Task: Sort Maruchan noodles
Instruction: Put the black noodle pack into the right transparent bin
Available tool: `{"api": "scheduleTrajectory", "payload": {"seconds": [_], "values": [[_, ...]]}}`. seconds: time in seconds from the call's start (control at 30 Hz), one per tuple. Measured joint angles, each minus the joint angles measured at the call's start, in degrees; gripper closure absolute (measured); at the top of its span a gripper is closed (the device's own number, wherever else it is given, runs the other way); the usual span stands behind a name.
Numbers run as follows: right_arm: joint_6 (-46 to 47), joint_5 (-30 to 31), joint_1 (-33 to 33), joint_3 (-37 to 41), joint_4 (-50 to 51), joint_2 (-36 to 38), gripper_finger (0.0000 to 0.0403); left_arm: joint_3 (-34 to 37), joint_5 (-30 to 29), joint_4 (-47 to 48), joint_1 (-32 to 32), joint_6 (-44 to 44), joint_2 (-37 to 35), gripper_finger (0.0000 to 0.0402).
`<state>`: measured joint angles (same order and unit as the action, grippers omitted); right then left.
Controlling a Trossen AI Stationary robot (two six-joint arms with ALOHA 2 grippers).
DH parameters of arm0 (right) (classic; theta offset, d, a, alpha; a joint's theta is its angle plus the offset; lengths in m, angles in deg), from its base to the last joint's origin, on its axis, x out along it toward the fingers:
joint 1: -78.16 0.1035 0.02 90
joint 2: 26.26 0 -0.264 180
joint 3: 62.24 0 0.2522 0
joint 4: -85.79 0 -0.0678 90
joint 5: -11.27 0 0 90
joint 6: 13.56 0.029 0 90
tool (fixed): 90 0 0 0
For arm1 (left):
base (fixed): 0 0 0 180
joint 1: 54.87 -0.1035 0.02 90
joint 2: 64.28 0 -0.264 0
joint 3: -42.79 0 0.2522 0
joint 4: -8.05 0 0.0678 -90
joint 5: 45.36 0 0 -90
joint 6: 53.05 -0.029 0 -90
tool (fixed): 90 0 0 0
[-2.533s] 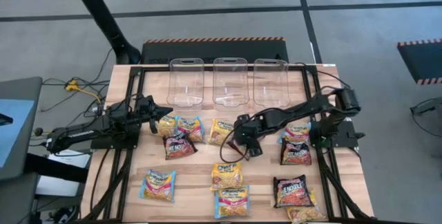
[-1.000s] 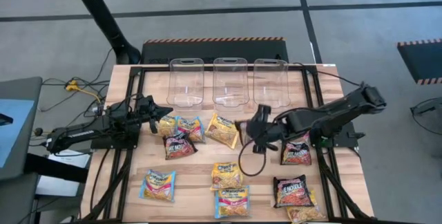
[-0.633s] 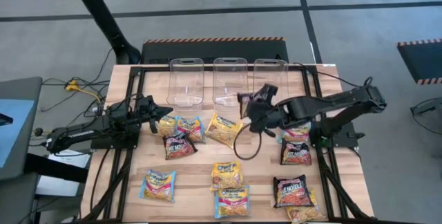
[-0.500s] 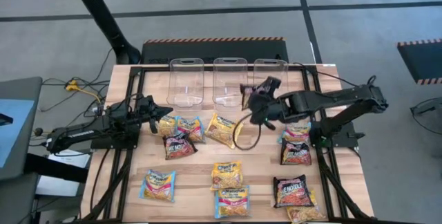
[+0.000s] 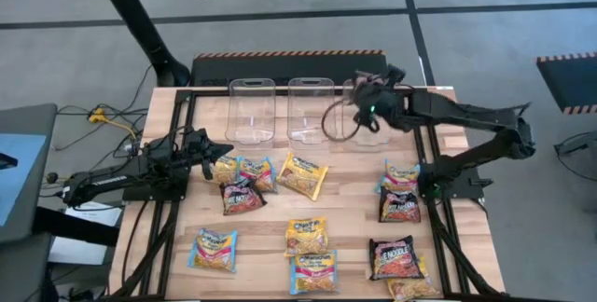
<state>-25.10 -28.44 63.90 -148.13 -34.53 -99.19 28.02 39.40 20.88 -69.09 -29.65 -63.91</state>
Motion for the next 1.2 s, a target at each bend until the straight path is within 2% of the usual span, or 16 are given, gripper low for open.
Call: {"api": "scheduleTrajectory", "payload": {"seconds": [0.2, 0.47, 0.63, 0.83, 1.0, 1.2], "values": [[-7.22, -9.26, -8.93, 7.79, -11.63, 2.74, 0.0399, 0.00, -0.68, -0.06, -0.01, -0.01, 0.00, 0.0401], [-14.57, -16.73, -16.82, 19.18, -26.21, 2.32, 0.0399, 0.01, -2.71, -0.43, -0.01, -0.02, 0.00, 0.0401], [-16.03, -20.33, -20.00, 24.69, -34.79, 0.37, 0.0399, 0.01, -4.61, -0.69, -0.01, 0.41, 0.00, 0.0401], [-17.64, -24.96, -22.58, 26.70, -41.36, -4.57, 0.0399, 0.01, -9.21, -1.62, -0.02, 1.95, 0.00, 0.0401], [-17.72, -25.13, -23.11, 26.68, -45.33, -9.20, 0.0399, 0.01, -13.28, -1.83, -0.02, 4.65, 0.00, 0.0402], [-19.87, -24.92, -23.15, 26.66, -46.22, -12.41, 0.0399, 0.01, -13.68, -2.89, -0.02, 4.91, 0.00, 0.0401]]}}
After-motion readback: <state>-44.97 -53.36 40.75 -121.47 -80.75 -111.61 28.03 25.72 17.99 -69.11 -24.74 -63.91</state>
